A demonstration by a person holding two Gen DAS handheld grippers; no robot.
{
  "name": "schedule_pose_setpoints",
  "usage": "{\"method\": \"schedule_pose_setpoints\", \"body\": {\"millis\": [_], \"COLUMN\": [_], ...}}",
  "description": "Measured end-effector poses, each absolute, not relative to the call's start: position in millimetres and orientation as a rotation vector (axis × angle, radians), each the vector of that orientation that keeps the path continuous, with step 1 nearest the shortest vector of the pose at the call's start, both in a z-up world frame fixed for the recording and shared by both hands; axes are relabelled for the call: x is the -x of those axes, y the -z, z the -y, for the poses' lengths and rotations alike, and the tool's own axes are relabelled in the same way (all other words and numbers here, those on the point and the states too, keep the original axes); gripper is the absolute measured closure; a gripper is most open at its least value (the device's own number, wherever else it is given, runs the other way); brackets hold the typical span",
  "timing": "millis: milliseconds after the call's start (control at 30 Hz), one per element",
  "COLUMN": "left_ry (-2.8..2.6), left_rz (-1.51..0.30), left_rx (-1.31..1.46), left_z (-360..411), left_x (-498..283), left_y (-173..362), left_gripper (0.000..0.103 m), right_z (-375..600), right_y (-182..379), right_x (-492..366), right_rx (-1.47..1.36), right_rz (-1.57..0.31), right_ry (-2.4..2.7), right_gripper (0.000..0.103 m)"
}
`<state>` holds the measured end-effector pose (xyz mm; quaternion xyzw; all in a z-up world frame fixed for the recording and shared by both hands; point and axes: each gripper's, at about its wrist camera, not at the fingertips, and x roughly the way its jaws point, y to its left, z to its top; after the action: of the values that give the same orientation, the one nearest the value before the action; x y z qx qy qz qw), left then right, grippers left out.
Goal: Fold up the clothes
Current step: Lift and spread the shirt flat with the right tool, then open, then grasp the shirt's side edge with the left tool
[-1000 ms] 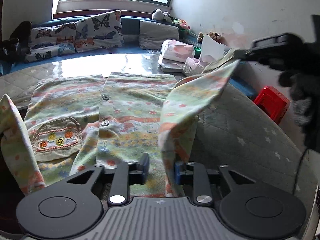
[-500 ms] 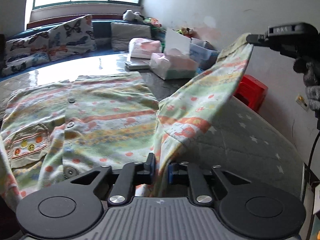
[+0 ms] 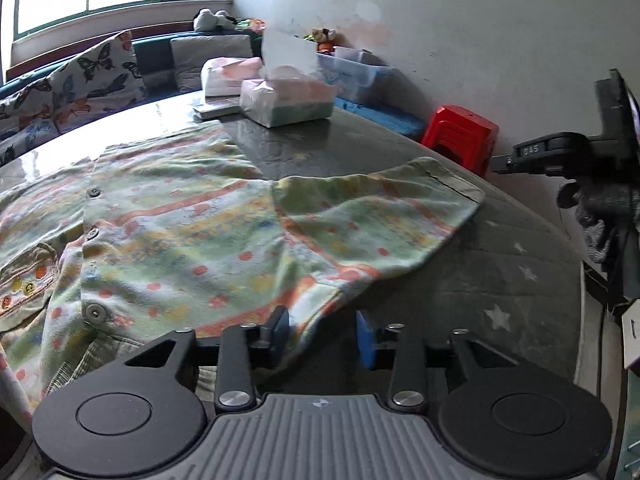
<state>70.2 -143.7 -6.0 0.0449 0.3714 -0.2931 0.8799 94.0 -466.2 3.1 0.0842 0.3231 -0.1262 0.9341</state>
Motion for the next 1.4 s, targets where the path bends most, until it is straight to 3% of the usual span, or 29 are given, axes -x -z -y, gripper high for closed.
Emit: {"method": "schedule_pose_setpoints", "body": {"millis": [133, 267, 500, 767, 1067, 1400], "left_ry": [0.608, 0.561, 0.515, 0.399, 0.094, -0.294], "left_rz": [-0.763, -0.763, -0.793, -0.755, -0.687, -0.775], "left_rx": [-0.082, -0.059, -0.033, 0.032, 0.132, 0.246], "left_z": [145, 140, 123, 86, 6, -87], "left_x": [-69, -75, -78, -84, -118, -198], "left_y": [-1, -4, 2, -11, -44, -47], "left_gripper": [0.050, 0.046, 0.046, 0.042, 0.031, 0.032], "right_z": [446, 415, 407, 394, 311, 205], "right_y": [-8, -2, 23, 8, -29, -36], "right_x": [-100, -121, -146, -144, -137, -120], "right_rx": [-0.152, -0.130, -0.121, -0.067, 0.014, 0.103], "right_rz": [-0.645, -0.676, -0.743, -0.741, -0.666, -0.653], "right_ry": [0.152, 0.044, 0.068, 0.019, -0.262, -0.600], "right_gripper": [0.090, 0.070, 0.069, 0.063, 0.054, 0.053]}}
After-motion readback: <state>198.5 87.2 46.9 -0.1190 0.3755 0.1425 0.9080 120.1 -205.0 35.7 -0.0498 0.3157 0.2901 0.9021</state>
